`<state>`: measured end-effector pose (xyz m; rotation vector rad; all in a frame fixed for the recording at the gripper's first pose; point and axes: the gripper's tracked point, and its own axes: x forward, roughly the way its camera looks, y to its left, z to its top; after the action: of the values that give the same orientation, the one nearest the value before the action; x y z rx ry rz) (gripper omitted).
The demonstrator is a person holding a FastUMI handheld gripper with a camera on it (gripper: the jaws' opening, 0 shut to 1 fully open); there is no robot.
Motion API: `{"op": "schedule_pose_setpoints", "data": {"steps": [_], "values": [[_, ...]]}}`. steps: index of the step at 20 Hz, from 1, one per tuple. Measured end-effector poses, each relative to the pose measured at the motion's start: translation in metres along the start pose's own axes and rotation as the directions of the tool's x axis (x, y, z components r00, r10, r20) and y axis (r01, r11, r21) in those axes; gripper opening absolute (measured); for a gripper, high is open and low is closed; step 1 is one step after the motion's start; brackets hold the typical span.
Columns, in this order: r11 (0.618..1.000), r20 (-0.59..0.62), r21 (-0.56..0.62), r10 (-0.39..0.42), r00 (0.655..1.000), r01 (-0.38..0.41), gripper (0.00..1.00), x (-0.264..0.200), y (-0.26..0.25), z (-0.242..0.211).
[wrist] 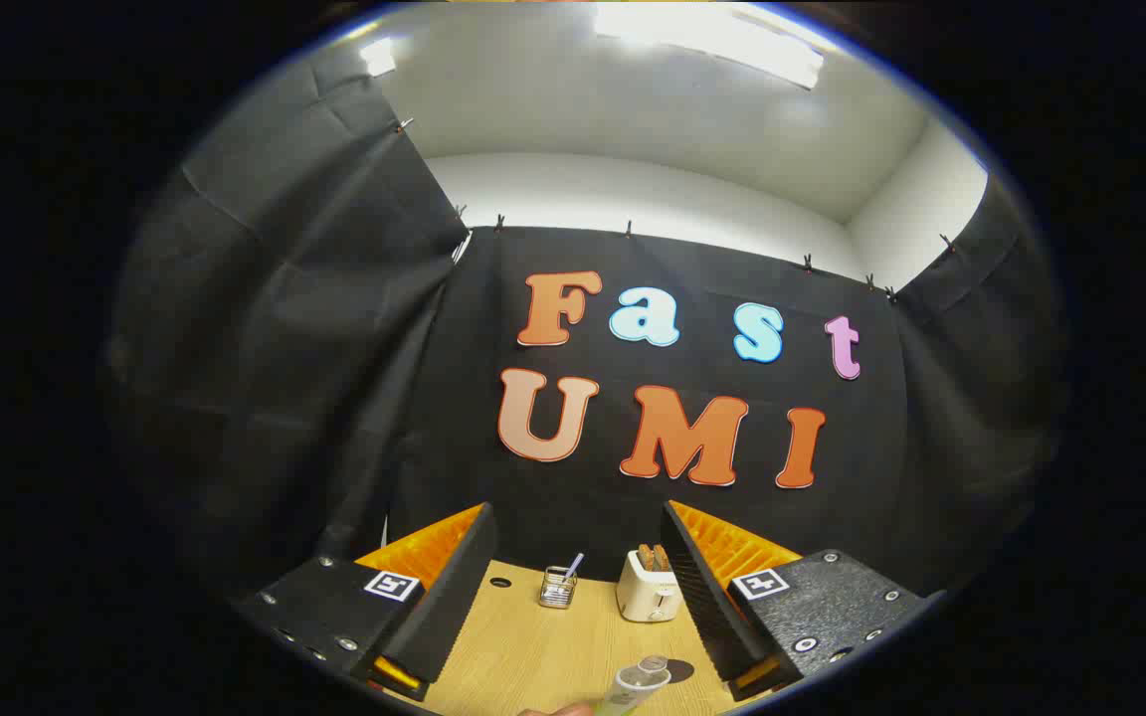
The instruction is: Take the bottle from table, then pour the juice into the cup, finally place the bottle on the coaster
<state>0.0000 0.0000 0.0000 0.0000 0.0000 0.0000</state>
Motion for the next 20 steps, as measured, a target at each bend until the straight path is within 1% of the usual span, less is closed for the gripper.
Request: {"op": "schedule_pose_setpoints", "data": {"steps": [5,8,11,13,15,18,20], "values": [[0.996,-0.041,-0.088,-0.038,0.998,0.034,0.98,0.002,-0.007,-0.015],[0.995,-0.012,-0.101,0.012,1.000,-0.013,0.98,0.002,0.011,-0.009],[0.983,-0.008,-0.183,0.013,1.000,-0.014,0.98,-0.003,0.012,-0.008],[0.978,0.008,-0.211,0.006,1.000,-0.004,0.98,-0.003,0.011,-0.003],[0.982,0.011,-0.189,0.002,1.000,0.000,0.98,-0.001,0.010,-0.002],[0.992,0.001,-0.125,-0.010,1.000,0.010,0.98,0.002,-0.002,-0.003],[0.994,-0.022,-0.101,-0.043,0.999,0.041,0.98,0.002,-0.016,-0.011]]}}
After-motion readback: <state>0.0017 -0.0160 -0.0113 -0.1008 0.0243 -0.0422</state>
